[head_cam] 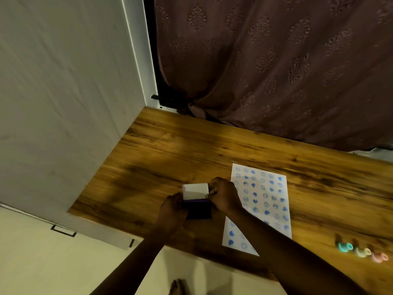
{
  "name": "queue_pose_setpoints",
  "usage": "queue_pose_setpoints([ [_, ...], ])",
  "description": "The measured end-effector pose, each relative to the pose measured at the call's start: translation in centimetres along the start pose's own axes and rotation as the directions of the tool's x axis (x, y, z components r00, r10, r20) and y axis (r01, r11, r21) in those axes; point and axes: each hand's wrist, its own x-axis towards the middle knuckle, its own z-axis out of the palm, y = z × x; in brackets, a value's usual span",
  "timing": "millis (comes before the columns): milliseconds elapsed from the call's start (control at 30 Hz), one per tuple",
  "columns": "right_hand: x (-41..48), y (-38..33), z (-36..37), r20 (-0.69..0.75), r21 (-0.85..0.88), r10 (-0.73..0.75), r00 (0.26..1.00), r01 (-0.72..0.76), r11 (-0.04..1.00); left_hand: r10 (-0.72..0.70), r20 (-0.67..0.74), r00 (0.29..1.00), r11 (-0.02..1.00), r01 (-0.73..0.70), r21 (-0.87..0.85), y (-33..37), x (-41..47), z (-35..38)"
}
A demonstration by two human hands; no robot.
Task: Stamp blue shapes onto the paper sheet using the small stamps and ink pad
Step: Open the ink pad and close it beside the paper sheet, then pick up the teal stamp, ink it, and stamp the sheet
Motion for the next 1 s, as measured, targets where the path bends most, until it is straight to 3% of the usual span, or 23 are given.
queue_pose_setpoints([
  [267, -0.5, 0.0, -0.2, -0.007, 0.058, -0.008, 1.0, 0.009, 0.998, -0.012, -0.014, 1.0, 0.997, 0.013, 0.077, 0.3, 0.0, 0.2],
  [533, -2.5, 1.0, -4.0, -0.115, 0.167, -0.014, 0.993, 0.033, 0.985, -0.051, -0.149, 0.988, 0.997, 0.042, -0.064, 3.0, -0.1, 0.7],
  [1000, -12.8, 11.7, -14.2, -0.355, 0.349, 0.144, 0.924, -0.012, 0.937, 0.216, 0.068, 0.974, 0.976, -0.212, -0.054, 13.2, -2.2, 14.1],
])
